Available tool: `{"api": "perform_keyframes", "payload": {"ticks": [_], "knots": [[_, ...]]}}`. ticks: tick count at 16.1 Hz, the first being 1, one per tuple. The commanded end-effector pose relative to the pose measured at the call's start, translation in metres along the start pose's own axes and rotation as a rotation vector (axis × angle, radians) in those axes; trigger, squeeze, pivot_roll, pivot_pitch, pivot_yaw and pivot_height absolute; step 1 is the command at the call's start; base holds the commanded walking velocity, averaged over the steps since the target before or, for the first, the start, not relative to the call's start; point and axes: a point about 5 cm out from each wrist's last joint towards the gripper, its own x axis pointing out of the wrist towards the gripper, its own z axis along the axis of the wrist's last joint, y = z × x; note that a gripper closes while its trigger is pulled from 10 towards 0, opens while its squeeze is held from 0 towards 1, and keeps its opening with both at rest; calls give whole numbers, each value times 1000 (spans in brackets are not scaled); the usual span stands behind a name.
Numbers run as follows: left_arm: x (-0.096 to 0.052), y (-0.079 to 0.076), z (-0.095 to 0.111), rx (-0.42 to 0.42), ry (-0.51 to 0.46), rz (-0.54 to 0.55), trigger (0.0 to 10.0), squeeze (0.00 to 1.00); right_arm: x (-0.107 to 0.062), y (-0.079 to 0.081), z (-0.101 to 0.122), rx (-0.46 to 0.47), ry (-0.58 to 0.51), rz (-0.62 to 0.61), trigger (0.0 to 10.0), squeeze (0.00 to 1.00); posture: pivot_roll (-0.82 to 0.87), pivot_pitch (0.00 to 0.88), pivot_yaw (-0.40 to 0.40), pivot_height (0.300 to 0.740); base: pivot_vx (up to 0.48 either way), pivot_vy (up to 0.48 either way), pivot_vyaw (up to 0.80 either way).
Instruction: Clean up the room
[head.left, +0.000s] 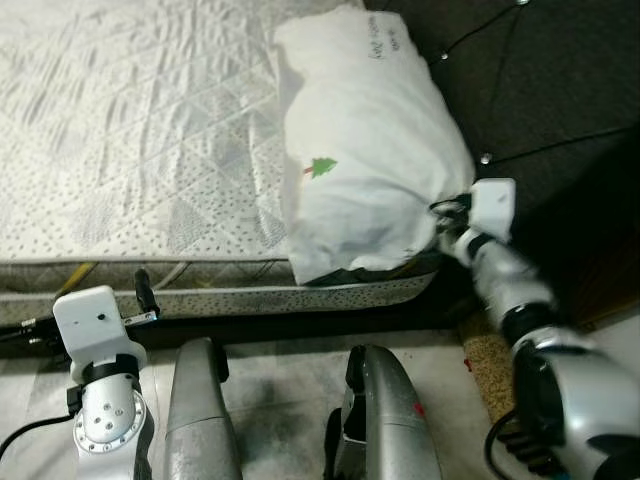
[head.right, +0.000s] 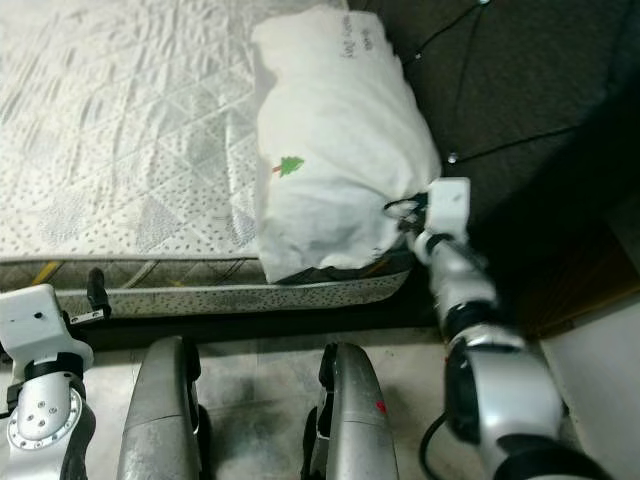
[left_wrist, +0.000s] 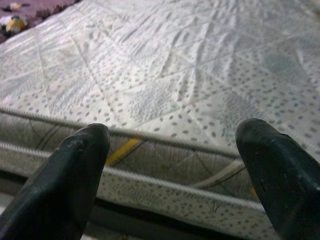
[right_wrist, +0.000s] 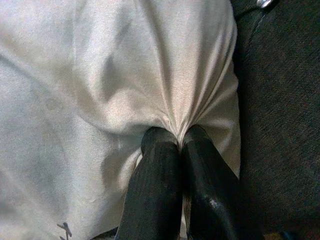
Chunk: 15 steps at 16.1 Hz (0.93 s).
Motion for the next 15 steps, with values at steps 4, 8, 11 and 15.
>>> {"api": "perform_keyframes", "payload": {"ticks": [4,8,11,15], "knots": [[2,-3,-5,5,18,-21,10000,0,-2,14,-10,-19,9,49,0,0,97,89,-117,573,0,0,0],[5,-4,-5,12,10,-22,10000,0,7,-4,34,-30,-75,-40,0,0,104,82,-111,573,0,0,0],[7,-2,-4,18,4,-10,10000,0,8,-27,76,-15,-154,-163,0,0,110,88,-115,573,0,0,0],[1,-6,-7,11,15,-24,10000,0,8,-22,61,10,-114,-96,10000,1000,105,93,-118,573,0,0,0]]}}
